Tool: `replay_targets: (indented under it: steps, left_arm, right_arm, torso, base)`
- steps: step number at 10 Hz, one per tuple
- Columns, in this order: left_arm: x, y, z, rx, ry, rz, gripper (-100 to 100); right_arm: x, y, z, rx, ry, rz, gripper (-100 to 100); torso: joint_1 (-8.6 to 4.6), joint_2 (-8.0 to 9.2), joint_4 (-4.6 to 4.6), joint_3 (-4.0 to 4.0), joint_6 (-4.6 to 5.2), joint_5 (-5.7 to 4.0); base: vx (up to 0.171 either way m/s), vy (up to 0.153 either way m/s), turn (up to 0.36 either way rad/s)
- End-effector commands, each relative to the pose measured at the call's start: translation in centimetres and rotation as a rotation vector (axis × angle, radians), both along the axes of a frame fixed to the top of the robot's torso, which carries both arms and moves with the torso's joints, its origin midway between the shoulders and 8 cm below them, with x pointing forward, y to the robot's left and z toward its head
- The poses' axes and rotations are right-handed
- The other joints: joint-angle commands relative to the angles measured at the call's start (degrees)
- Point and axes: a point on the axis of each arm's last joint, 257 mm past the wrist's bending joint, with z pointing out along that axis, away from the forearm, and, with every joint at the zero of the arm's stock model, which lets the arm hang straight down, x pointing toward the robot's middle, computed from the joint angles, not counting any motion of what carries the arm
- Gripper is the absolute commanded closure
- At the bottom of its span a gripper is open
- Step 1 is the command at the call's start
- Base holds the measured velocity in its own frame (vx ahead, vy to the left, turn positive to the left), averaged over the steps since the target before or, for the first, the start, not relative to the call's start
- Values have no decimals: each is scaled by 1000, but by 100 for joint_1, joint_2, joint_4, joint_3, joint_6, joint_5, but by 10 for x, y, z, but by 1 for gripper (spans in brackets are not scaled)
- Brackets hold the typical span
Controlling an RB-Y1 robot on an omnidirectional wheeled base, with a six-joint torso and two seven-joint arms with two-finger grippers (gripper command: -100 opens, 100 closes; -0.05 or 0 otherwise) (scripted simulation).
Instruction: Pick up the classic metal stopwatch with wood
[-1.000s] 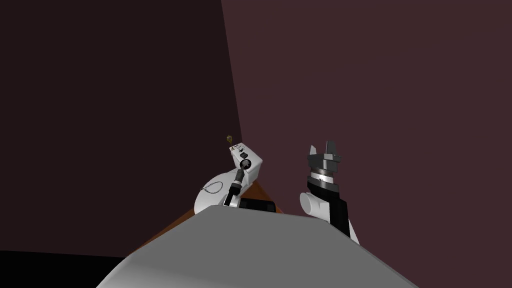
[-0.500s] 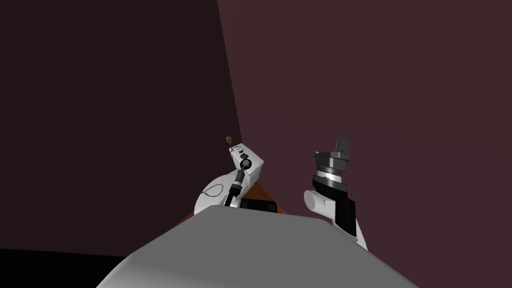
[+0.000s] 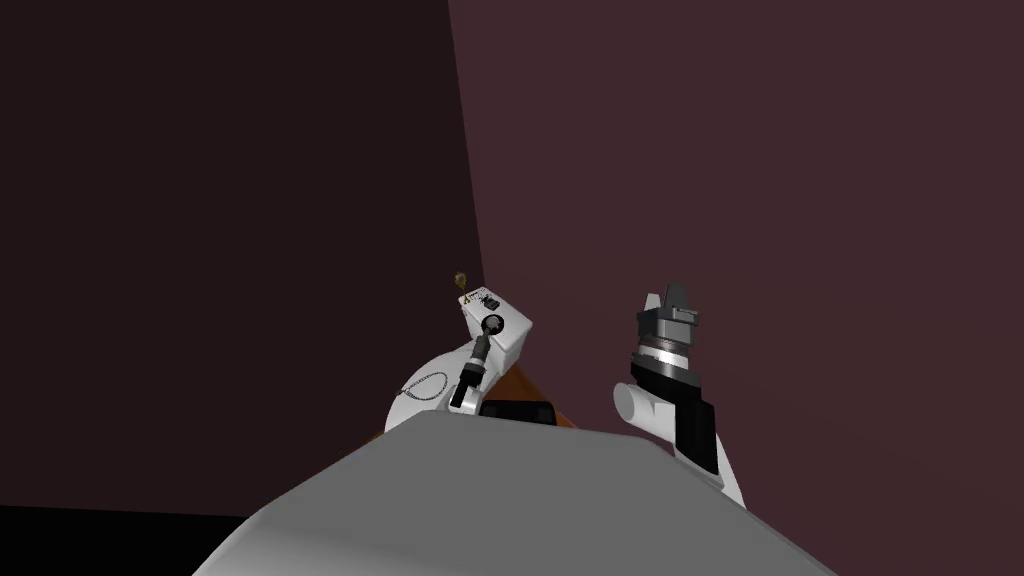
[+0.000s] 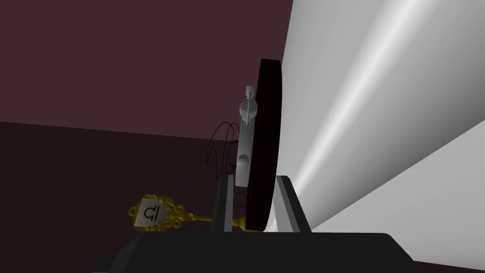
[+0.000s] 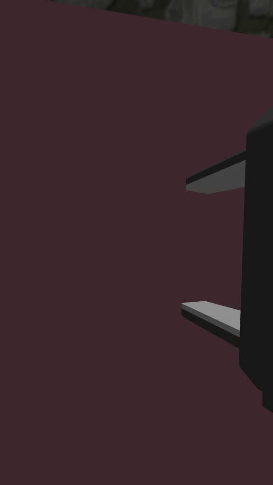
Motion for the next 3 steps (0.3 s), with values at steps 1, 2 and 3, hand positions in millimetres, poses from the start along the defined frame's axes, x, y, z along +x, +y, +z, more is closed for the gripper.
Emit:
replay_targets:
  steps: [1,2,3]
  left_arm:
    - [-15,10,-19,10,34,14,100]
    - [-7,7,-15,7,24,11,100]
    - [-8,8,-15,7,21,12,0]
  right_arm:
    - [0,0,0,0,0,0,0]
    - [0,0,0,1,0,1,0]
    - [0,0,0,0,0,0,0]
  torso:
    - [0,0,0,0,0,0]
    - [-69,-37,-17,-27,8,-13]
    - [-80,-67,-28,-46,8,-16]
  base:
    - [-102,-45,56]
    - [-47,-24,13]
    - [-13,-1,3]
